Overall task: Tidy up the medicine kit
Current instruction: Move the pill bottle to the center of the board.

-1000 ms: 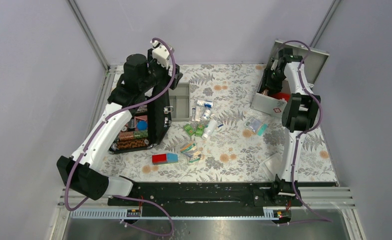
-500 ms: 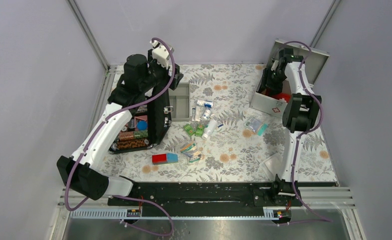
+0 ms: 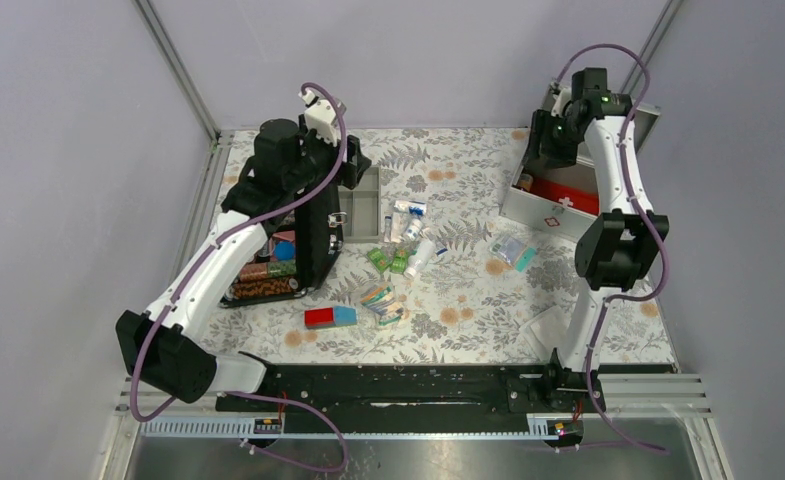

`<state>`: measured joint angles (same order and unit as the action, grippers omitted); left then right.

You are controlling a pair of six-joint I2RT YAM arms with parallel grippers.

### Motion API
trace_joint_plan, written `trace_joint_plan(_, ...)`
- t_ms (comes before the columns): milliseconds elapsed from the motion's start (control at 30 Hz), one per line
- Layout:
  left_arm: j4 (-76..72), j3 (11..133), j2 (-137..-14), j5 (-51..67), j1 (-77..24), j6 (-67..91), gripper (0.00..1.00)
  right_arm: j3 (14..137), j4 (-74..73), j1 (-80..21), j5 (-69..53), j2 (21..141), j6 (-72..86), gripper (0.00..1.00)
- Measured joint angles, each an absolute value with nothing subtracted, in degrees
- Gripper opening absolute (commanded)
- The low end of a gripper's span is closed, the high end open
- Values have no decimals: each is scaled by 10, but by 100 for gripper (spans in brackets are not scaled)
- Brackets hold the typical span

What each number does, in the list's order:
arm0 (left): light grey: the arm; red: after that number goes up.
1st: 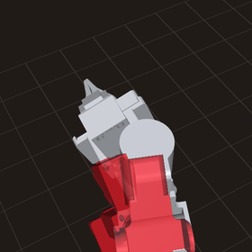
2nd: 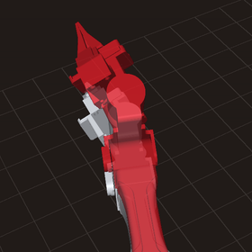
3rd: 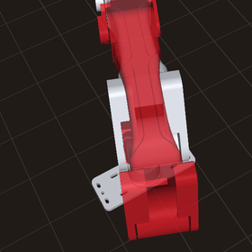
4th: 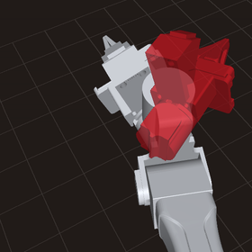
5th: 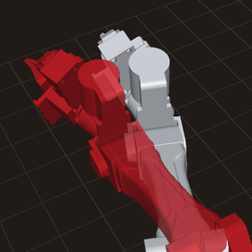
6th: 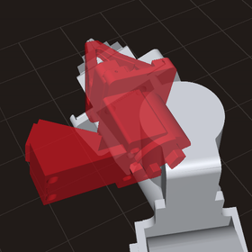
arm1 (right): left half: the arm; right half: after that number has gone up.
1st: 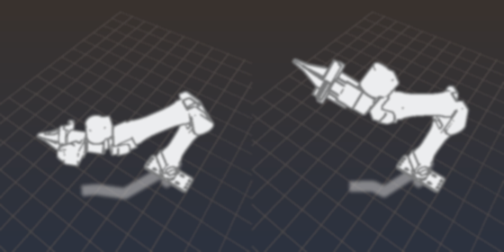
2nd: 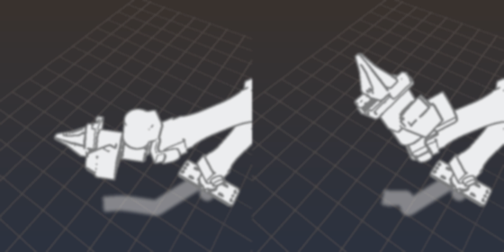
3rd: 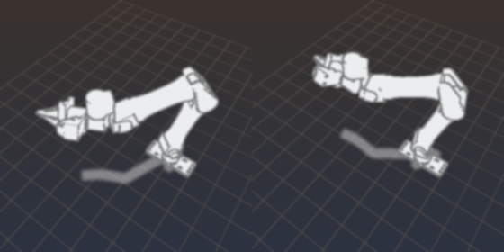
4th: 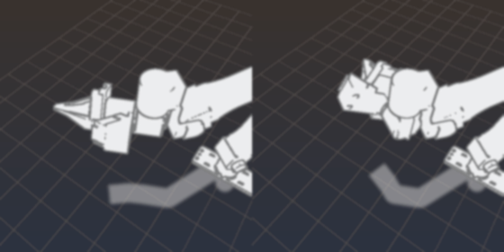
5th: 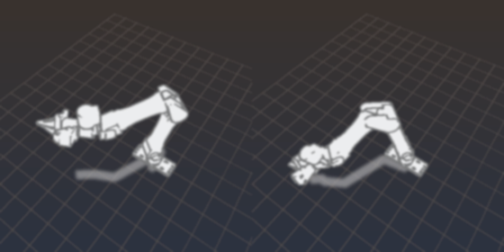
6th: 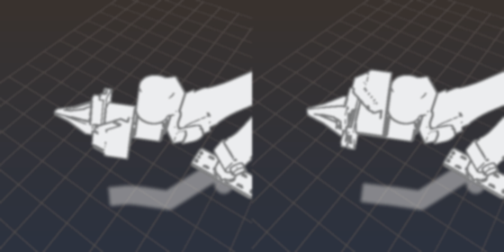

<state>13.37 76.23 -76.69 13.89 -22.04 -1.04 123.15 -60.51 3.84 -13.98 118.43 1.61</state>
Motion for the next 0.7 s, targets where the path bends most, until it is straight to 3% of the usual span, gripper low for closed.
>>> trace_joint_plan(133,137,762,-767,139,-220,17,74,1207,-601,-9,-147,1147,22,66)
trace_joint_plan(233,156,766,-767,143,-220,26,73,1159,-593,-63,-174,1127,46,76)
trace_joint_plan(433,186,784,-769,145,-220,20,73,1057,-599,-143,-272,1136,88,82)
trace_joint_plan(700,212,789,-769,131,-220,-11,73,1059,-599,-167,-294,1189,100,80)
